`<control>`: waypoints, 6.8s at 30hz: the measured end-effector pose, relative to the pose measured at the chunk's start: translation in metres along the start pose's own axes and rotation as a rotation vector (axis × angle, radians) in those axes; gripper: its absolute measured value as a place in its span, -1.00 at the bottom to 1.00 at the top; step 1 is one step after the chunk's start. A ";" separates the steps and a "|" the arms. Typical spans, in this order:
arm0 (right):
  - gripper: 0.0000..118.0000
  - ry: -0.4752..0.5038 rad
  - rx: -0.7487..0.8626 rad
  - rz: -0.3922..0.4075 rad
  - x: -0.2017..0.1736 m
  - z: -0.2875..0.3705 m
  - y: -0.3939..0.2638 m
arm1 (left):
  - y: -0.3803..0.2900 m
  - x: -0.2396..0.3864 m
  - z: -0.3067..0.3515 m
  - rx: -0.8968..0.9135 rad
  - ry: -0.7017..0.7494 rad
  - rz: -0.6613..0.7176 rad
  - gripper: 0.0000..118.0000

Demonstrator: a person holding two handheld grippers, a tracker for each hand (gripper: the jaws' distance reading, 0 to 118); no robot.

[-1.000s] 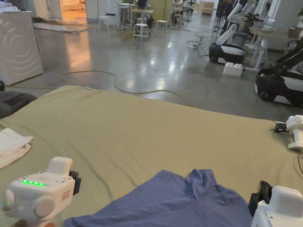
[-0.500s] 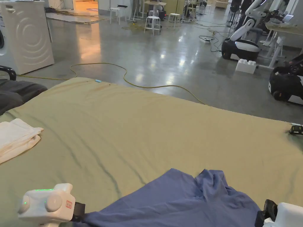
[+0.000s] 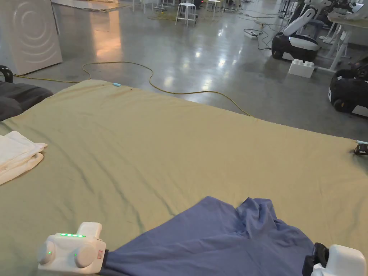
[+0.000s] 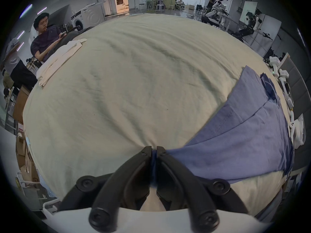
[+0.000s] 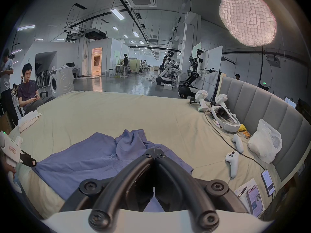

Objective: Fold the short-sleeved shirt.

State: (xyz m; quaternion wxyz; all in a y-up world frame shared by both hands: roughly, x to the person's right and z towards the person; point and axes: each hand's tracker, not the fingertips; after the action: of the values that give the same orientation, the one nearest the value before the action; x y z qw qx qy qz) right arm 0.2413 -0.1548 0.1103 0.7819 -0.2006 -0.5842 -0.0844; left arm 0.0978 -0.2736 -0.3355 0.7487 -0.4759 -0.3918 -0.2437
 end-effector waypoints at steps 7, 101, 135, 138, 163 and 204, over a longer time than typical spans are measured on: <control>-0.95 0.018 -0.080 0.059 0.012 -0.055 0.011 | 0.000 -0.025 0.030 0.087 -0.116 0.081 -0.91; -0.89 -0.127 0.196 0.039 0.159 -0.042 0.308 | 0.299 0.098 0.264 0.707 -0.148 -0.253 -0.91; -0.89 -0.116 -0.369 0.133 0.142 0.113 -0.093 | -0.076 0.001 0.116 0.220 -0.190 -0.277 -0.91; -0.89 -0.090 -0.469 0.113 0.144 0.105 -0.123 | -0.085 -0.004 0.093 0.121 -0.194 -0.297 -0.91; 0.10 -0.108 0.180 -0.071 0.090 0.103 0.028 | -0.010 0.068 0.186 0.685 -0.222 -0.198 -0.17; -1.00 -0.011 0.194 0.010 0.036 0.072 0.009 | -0.079 0.001 0.156 0.231 -0.127 -0.232 -0.95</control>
State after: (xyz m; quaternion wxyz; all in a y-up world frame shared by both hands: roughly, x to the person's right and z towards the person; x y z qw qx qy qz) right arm 0.1923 -0.1131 0.1599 0.7948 -0.1273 -0.5929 -0.0227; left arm -0.0153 -0.1665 -0.2559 0.7391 -0.3527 -0.5159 -0.2513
